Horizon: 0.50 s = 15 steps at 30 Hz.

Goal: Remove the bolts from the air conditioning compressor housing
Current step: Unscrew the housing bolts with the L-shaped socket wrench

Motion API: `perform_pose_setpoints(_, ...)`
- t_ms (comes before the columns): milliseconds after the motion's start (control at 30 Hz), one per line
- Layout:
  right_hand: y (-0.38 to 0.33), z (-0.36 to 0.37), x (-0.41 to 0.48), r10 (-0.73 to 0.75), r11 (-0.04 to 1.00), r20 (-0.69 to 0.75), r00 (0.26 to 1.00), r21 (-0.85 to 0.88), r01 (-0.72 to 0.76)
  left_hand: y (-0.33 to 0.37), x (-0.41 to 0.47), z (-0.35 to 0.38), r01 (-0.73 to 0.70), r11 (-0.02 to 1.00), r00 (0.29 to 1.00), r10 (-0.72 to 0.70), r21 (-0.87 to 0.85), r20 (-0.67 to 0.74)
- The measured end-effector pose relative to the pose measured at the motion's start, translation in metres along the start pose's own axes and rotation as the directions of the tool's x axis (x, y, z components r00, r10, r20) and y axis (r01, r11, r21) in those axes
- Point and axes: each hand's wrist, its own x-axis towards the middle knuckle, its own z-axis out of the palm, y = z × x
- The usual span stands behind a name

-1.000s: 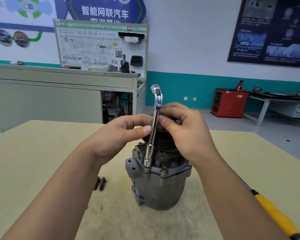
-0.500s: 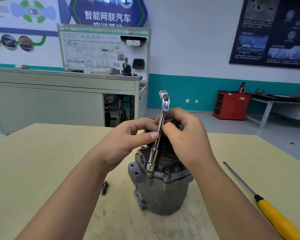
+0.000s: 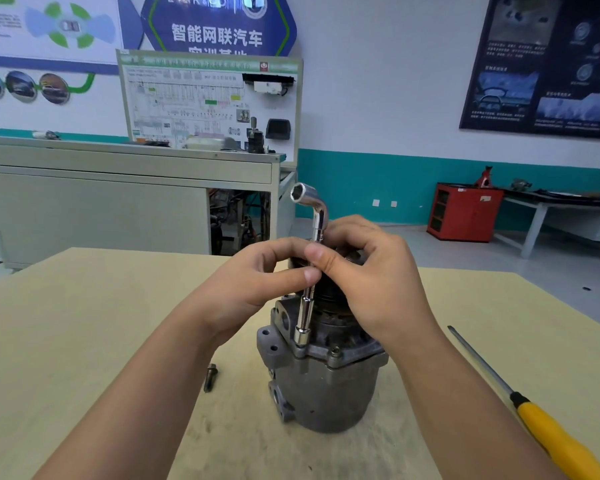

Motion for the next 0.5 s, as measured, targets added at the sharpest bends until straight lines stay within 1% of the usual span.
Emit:
perform_pose_setpoints(67,0.0007,-0.0008,0.0007,-0.007,1.000,0.035,0.999,-0.006,0.007,0.0019,-0.0009,0.0000,0.000,1.000,1.000,0.000,0.013,0.024)
perform_pose_setpoints(133,0.0006,-0.0018,0.0010,-0.005,1.000,0.057,0.998,-0.015,0.006,0.0018,-0.0007,-0.0003,0.008,1.000,1.000,-0.008,0.022,0.019)
perform_pose_setpoints(300,0.0011,-0.0018,-0.0023,0.040,0.995,0.048,0.998,-0.090,-0.036,-0.0008,0.0023,0.0014,0.005,1.000,1.000,-0.005,0.001,-0.023)
perform_pose_setpoints(367,-0.0002,-0.0018,-0.0038,0.072,0.994,0.033,0.997,-0.087,-0.068,-0.0012,0.0037,0.0033,0.015,1.000,0.999,-0.015,-0.007,-0.047)
perform_pose_setpoints(500,-0.0024,-0.0034,-0.0036,0.070,0.994,0.058,0.996,-0.090,-0.065,-0.0006,0.0031,0.0061,0.010,1.000,0.997,-0.012,-0.030,-0.082)
